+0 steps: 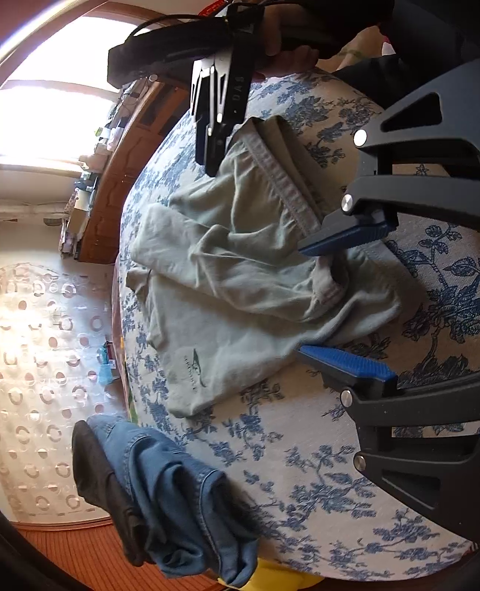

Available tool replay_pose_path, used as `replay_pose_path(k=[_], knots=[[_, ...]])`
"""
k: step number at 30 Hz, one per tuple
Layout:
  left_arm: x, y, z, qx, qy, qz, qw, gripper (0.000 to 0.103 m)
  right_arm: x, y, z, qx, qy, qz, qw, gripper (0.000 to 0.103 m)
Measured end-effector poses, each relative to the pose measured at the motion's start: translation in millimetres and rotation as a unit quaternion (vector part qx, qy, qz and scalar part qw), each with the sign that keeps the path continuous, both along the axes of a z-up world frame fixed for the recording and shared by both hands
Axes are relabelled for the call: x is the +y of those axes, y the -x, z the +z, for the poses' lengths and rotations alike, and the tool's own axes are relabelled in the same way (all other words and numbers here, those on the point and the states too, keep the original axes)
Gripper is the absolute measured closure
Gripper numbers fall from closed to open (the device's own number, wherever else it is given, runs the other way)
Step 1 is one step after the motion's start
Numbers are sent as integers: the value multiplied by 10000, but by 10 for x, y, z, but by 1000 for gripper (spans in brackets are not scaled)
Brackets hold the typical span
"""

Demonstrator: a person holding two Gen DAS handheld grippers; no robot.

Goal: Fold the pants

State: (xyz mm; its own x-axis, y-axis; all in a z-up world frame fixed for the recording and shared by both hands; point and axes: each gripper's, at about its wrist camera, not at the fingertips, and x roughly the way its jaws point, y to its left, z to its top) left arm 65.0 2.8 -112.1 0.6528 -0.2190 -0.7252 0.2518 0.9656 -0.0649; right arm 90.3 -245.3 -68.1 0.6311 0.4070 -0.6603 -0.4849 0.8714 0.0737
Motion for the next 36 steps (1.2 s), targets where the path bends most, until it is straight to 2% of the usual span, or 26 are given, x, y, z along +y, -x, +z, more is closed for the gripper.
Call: replay_pose_path(k=[5,11,14,17,22,25,27,35,36], knots=[[-57,102,62,-177,-19,-105,9998,69,-108,-63,-59,21,-141,-128,9998,65],[-65,127,127,-216,-76,-61,9997,70,-138,-46,-57,22,-194,-171,9997,65],[7,166,223,-293,129,9,9995,70,-135,-35,-57,12,-192,-181,9997,65],[-7,217,290,-388,137,-88,9991,70,-135,-35,-60,1,-184,-174,9997,65],[-104,160,163,-145,85,-245,9996,70,-133,-38,-61,2,-184,-182,9997,65],[-80,66,28,110,-56,-32,9999,70,-136,-39,-61,3,-180,-171,9997,65],[-30,40,-14,203,26,41,9998,70,-136,-35,-60,3,-184,-170,9997,65],[-45,45,-30,162,-19,56,9999,68,-138,-35,-67,-3,-175,-164,9997,65],[-56,73,-19,81,6,-4,10000,72,-138,-35,-67,-3,-177,-163,9997,65]])
